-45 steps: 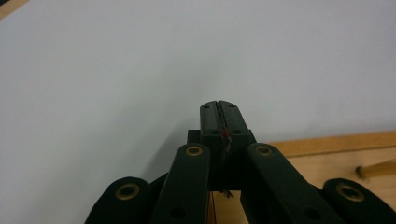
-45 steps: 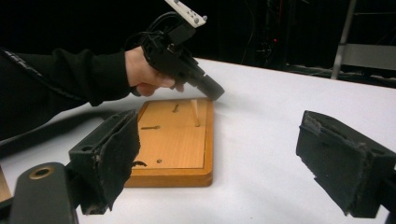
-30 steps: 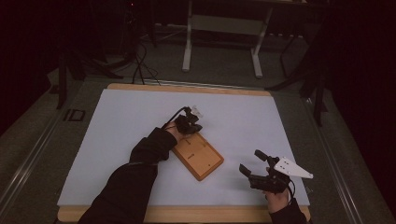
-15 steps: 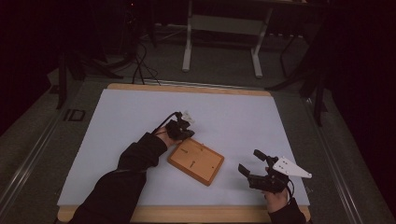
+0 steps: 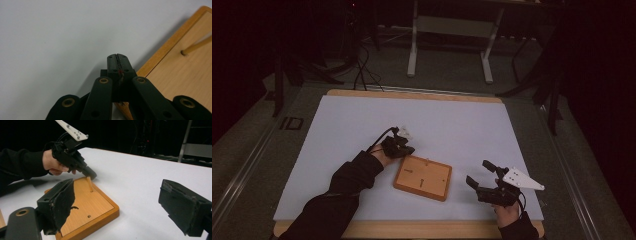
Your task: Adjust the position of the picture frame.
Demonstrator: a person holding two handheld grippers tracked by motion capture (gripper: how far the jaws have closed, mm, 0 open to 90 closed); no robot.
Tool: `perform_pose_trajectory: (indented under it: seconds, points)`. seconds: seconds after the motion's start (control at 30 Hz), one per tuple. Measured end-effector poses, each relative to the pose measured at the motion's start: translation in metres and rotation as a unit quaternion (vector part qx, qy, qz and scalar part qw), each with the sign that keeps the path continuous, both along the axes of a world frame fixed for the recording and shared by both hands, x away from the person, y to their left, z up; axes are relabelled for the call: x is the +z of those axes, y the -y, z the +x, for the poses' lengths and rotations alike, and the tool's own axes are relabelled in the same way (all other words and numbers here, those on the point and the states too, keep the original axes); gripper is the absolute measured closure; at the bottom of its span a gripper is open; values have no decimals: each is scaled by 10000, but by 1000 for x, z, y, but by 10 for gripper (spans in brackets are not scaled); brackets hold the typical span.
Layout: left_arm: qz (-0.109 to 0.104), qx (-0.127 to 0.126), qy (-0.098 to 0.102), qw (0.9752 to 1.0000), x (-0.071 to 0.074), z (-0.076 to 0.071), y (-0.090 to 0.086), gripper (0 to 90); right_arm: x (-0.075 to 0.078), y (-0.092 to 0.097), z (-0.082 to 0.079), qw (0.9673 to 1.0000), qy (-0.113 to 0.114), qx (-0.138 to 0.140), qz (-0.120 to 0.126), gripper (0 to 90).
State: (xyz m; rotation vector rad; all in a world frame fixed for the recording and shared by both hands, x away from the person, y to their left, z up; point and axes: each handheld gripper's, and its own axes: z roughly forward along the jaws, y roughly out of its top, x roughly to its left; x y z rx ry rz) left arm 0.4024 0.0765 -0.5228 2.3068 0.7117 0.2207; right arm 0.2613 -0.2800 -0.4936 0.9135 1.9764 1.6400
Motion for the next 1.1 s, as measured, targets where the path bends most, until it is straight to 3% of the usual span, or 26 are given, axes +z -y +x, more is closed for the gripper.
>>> perform_pose_trajectory:
  seconds: [0.63,1.1]
  points:
    - [-46,-59,-35,10000,-1,-24,-6,900,-1,-3,1,10000,-35,16,-26,133]
    - [-164,8,20,9999,-2,-25,-11,900,-2,-3,2,10000,-41,20,-40,133]
